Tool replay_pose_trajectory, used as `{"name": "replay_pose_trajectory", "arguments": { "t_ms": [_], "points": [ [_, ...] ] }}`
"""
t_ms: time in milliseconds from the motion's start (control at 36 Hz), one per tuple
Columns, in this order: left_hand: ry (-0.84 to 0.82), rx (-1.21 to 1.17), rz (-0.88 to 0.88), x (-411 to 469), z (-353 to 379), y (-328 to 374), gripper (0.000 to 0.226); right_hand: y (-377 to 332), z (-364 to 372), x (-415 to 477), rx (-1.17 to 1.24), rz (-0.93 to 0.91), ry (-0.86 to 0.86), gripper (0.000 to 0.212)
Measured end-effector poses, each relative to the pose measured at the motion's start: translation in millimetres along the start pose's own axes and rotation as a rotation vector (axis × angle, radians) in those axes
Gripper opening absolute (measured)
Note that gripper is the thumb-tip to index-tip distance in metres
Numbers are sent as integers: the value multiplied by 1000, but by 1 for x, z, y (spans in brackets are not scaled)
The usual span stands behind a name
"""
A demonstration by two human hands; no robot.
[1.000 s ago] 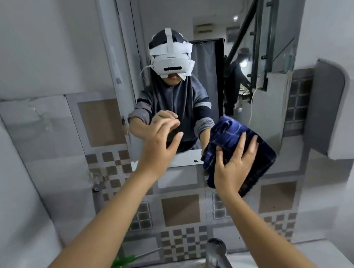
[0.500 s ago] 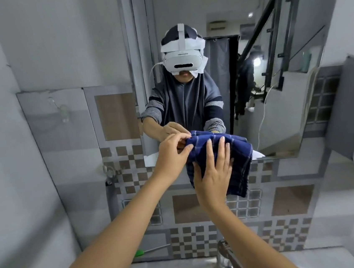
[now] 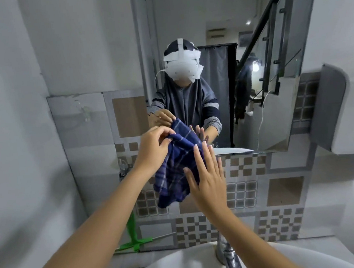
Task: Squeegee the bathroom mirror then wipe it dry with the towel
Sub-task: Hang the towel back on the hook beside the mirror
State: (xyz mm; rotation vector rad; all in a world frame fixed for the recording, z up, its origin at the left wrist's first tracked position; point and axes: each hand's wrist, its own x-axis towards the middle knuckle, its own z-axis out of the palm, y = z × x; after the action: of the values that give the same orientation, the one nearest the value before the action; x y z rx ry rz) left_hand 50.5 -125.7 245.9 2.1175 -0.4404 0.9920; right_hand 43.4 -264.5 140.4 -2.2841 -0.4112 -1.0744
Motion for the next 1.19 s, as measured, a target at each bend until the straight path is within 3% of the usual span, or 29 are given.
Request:
{"name": "replay_pose_trajectory", "arguments": {
  "t_ms": [222,361,556,694,944,1083,1194],
  "points": [
    [-135,15,82,-39,-69,-7,19,-51,-17,-3,474,13,-270,45],
    [-136,-54,19,-71,-106,-9,25,-83,-15,-18,688,-41,-388,35],
    [-88,-100,-93,-106,-141,-22,27,-122,-5,-36,966,113,-529,31],
    [-74,-145,-125,-118,-153,-24,27,-143,0,-42,953,155,-509,36],
    [69,-220,-224,-145,-162,-43,24,-169,3,-48,761,107,-380,12],
    [-99,-295,-388,-164,-157,-54,11,-167,-3,-44,743,147,-306,11],
    [-206,-391,-409,-168,-150,-53,11,-161,-8,-36,705,123,-275,11]
  ]
}}
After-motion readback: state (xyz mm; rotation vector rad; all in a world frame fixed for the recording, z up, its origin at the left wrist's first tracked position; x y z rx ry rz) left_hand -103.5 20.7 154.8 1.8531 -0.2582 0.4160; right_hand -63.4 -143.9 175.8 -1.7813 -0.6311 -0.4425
